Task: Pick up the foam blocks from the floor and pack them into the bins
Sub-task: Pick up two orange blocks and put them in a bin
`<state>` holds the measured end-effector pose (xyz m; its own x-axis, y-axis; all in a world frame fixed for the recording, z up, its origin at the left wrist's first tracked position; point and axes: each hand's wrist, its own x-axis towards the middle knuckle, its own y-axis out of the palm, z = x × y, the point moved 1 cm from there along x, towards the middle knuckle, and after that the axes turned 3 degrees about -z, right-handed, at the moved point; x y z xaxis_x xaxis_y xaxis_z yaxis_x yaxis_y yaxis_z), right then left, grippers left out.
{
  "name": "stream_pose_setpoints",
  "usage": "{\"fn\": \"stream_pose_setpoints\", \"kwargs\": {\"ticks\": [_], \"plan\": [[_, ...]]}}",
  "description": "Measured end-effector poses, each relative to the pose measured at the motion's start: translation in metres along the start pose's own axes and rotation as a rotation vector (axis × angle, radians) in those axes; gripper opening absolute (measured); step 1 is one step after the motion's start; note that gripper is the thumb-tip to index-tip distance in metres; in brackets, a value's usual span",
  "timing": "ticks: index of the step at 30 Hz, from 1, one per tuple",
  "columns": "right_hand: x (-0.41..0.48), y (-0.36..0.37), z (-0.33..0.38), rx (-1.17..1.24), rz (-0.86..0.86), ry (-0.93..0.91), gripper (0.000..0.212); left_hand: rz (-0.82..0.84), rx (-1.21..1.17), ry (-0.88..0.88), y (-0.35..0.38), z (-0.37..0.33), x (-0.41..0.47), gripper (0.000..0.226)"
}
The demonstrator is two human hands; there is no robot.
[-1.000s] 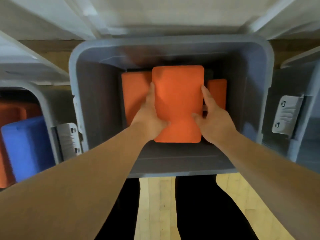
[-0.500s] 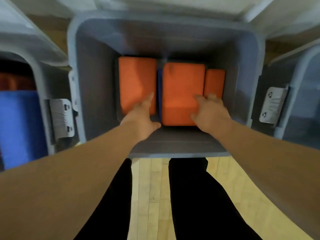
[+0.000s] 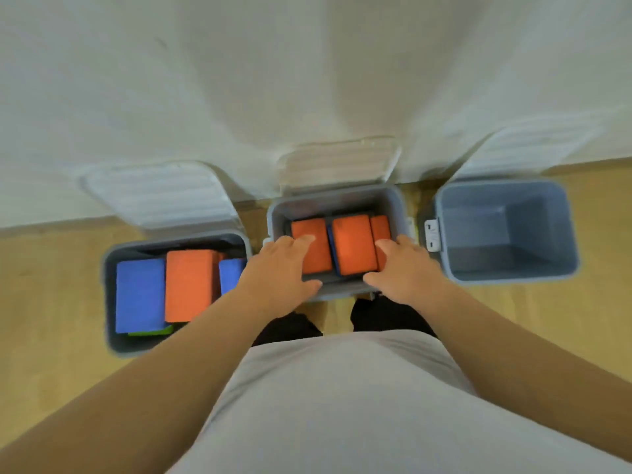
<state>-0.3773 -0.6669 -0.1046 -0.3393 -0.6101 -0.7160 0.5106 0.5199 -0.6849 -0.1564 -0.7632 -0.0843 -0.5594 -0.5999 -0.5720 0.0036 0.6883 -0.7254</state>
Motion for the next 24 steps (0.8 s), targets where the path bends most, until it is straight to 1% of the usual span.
{"fn": "stream_pose_setpoints", "kwargs": {"ticks": [4, 6, 7, 9, 13, 17, 20, 24], "plan": [[-0.056, -0.041, -0.002, 0.115, -0.149, 0.003, 0.093, -0.158, 0.076, 0.007, -0.043, -0.013, -0.039, 0.087], [-0.064, -0.052, -0.012, 0.147, -0.173, -0.003, 0.100, -0.195, 0.067, -0.007, -0.055, -0.017, -0.046, 0.087], [-0.064, -0.056, -0.019, 0.160, -0.172, -0.010, 0.101, -0.208, 0.074, -0.014, -0.059, -0.019, -0.047, 0.087], [-0.064, -0.068, -0.031, 0.184, -0.164, -0.036, 0.095, -0.223, 0.106, -0.026, -0.067, -0.028, -0.046, 0.088], [-0.060, -0.101, -0.050, 0.176, -0.169, -0.102, 0.092, -0.249, 0.166, -0.054, -0.071, -0.060, -0.034, 0.085], [-0.036, -0.128, -0.078, 0.064, -0.136, -0.210, 0.090, -0.293, 0.096, -0.169, -0.054, -0.095, -0.024, 0.084], [-0.022, -0.150, -0.103, -0.124, -0.094, -0.307, 0.090, -0.302, -0.045, -0.297, -0.025, -0.125, -0.025, 0.087], [-0.006, -0.166, -0.133, -0.349, -0.023, -0.452, 0.090, -0.326, -0.237, -0.478, 0.032, -0.172, -0.043, 0.089]]}}
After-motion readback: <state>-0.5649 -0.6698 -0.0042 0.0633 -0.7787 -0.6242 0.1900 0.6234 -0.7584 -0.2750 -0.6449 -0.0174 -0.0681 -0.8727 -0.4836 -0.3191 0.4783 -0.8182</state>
